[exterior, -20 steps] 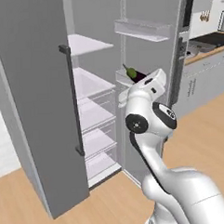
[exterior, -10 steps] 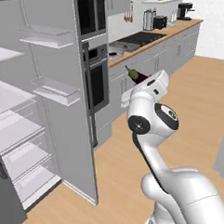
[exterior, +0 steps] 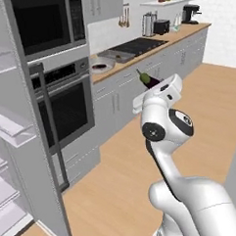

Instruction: Place one eggplant and one chicken drumstick in each tupperware on the nearby counter, to pack two identical lunches.

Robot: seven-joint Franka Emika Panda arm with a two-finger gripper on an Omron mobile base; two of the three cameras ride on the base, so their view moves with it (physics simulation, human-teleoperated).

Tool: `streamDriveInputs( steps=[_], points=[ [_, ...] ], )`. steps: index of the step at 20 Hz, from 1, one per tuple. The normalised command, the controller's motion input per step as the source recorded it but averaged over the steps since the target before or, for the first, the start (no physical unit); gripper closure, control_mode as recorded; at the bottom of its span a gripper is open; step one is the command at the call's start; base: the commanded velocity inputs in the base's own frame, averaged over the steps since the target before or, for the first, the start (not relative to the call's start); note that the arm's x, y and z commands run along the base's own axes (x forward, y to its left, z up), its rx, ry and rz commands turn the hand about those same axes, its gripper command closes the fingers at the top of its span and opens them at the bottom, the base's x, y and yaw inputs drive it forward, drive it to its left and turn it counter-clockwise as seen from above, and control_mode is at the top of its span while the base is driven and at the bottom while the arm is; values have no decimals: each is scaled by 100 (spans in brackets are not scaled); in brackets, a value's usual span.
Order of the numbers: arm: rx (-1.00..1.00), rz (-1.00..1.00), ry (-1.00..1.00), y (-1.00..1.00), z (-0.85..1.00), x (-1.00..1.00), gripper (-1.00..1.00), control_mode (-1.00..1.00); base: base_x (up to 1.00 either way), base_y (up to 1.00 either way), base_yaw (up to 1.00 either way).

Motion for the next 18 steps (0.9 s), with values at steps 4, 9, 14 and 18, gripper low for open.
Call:
streamDriveInputs(
  steps=[4, 9, 14, 18],
  points=[
    [0, 0, 0, 0, 0, 0, 100, 100, 100, -24, 0],
    [0, 0, 0, 0, 0, 0, 100, 100, 100, 0, 0],
    [0, 0, 0, 0, 0, 0, 100, 100, 100, 0, -3],
    [0, 0, 0, 0, 0, 0, 100, 100, 100, -9, -2]
  ],
)
